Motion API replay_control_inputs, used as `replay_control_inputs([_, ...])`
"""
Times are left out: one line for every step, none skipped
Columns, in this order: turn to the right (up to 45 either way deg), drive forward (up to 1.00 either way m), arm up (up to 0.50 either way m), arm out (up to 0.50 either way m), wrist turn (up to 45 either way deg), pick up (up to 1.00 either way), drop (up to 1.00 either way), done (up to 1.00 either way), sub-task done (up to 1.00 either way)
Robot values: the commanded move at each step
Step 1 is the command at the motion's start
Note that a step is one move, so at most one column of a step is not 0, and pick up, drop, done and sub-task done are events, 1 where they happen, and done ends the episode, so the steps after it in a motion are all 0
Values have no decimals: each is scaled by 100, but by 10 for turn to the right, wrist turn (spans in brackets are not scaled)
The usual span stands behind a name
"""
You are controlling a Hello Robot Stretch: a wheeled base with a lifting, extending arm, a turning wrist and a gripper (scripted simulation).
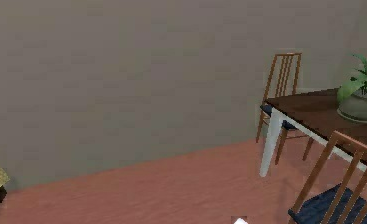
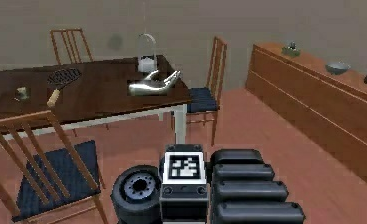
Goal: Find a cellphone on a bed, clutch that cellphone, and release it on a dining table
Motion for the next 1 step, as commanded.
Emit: replay_control_inputs([-30, 0, 0, 0, 0, 0, 0, 0, 0])
